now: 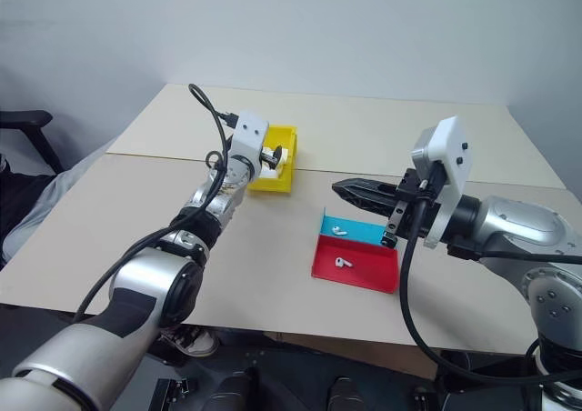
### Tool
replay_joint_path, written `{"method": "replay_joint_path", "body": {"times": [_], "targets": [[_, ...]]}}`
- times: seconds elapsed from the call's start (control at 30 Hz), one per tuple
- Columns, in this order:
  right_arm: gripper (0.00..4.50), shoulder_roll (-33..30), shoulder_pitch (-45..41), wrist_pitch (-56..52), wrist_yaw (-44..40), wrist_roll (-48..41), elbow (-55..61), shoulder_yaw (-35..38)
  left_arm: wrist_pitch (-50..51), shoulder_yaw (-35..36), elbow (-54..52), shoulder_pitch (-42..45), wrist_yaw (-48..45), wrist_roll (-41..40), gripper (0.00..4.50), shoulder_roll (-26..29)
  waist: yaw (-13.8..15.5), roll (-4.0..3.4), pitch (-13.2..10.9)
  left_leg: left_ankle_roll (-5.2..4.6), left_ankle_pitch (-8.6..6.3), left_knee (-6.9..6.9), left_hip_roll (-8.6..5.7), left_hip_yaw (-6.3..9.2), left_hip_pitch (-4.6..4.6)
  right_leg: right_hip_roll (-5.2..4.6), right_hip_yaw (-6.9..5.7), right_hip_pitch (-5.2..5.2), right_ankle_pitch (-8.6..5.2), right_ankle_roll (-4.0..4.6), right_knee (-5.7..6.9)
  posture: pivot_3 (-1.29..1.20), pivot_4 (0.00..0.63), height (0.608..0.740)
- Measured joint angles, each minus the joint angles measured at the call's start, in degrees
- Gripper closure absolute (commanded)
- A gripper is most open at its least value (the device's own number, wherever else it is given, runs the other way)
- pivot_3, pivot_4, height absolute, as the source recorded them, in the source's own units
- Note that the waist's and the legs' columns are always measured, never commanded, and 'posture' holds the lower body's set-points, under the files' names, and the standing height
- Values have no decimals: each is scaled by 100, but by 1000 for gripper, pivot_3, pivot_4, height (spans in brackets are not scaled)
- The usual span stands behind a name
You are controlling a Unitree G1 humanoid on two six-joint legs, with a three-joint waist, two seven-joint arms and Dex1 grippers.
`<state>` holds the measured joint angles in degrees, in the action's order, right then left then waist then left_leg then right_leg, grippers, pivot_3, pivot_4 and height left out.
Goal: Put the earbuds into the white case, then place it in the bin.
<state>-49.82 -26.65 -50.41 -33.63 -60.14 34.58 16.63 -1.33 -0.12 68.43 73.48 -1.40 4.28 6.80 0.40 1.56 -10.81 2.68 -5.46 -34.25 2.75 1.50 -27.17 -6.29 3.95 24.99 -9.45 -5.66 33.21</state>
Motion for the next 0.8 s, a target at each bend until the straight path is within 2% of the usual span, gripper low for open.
{"method": "replay_joint_path", "body": {"times": [0.1,0.27,0.4,0.53,0.7,0.8], "targets": [[4500,-18,30,9,-37,145,4,-37,-270,135,-393,-114,-471,-203,37,33,21,0,0,2,1,0,0,-1,-1,0,0,0,-1,6,0,0,150,740],[4500,-344,260,104,-416,484,-16,-73,708,888,-1958,-639,-3138,-1887,37,352,-32,-3,2,1,2,7,2,0,3,0,2,0,-8,26,4,0,150,740],[4500,-704,950,562,-1023,1133,-70,-41,1713,791,-3489,-1631,-3824,-2149,37,1089,-120,-3,2,-41,29,2,2,-1,13,0,3,-1,0,6,34,0,150,740],[4500,-852,1800,1667,-1808,2061,-483,275,2480,647,-5174,-2913,-4579,-2349,37,2138,-143,-2,1,-12,15,-8,2,-1,27,0,4,0,-23,32,65,0,150,740],[4500,-958,2395,2823,-2651,2862,-1262,631,3066,807,-6638,-3801,-5342,-2864,37,3155,-130,-3,2,1,7,-38,8,-8,53,-3,3,-31,-18,45,78,0,150,740],[4500,-1206,2693,3368,-3162,3238,-1789,789,3836,1038,-7398,-4454,-5728,-3429,37,3850,-190,-4,2,2,5,-48,10,-12,81,-13,-1,-57,-19,46,61,0,150,740]]}}
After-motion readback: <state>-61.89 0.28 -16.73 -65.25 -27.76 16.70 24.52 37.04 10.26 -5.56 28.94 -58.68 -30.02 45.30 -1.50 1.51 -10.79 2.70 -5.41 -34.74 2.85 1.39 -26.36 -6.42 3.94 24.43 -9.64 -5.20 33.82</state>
